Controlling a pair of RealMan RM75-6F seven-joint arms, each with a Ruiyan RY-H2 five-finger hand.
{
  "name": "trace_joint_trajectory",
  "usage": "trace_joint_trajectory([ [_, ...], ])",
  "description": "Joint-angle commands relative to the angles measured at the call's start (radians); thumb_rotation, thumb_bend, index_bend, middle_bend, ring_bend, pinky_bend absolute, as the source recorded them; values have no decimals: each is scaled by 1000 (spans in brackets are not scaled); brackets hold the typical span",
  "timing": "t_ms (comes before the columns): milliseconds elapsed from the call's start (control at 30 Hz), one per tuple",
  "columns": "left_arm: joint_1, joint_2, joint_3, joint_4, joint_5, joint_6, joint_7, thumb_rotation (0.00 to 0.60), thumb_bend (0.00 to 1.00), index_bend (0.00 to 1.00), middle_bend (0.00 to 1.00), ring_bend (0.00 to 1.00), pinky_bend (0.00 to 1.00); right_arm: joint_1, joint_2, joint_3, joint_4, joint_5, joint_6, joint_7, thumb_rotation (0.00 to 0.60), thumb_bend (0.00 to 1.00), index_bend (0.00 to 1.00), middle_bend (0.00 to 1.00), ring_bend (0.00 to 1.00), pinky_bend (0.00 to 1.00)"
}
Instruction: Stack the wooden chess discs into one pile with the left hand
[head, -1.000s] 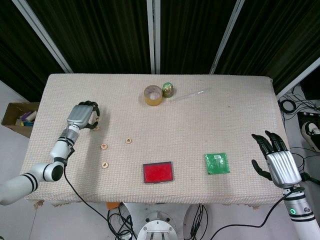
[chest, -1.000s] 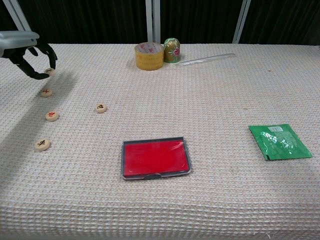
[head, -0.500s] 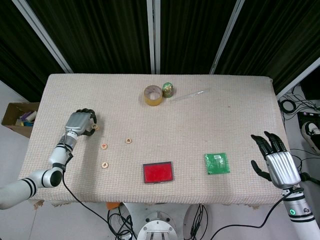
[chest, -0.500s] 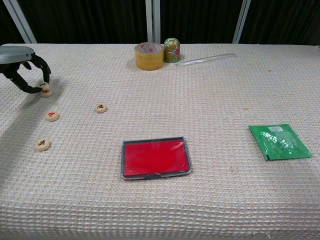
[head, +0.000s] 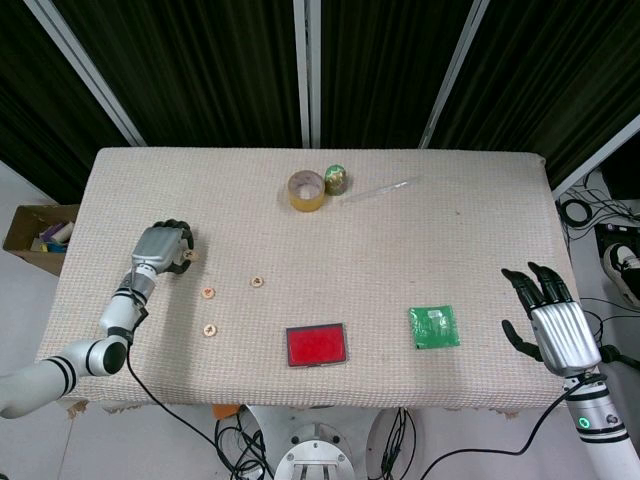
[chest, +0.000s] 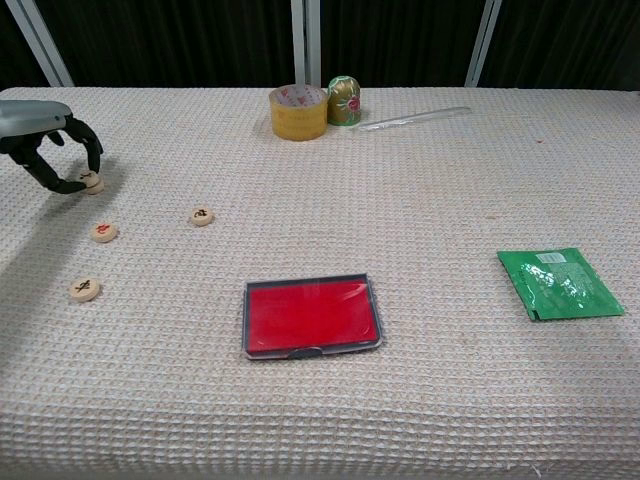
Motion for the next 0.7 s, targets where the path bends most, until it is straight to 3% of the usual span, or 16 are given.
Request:
trace_joint_trajectory([
  [33, 1, -3, 1, 2, -2, 2, 1, 600, 402, 502, 182, 124, 178, 0, 0, 0, -1, -1, 0, -1, 600, 297, 130, 213, 43, 142],
  [700, -5, -13, 1, 14, -11, 6, 19, 600, 351, 476, 173, 124, 177, -4, 1, 2, -5, 3, -1, -5, 600, 297, 130, 214, 42, 141],
])
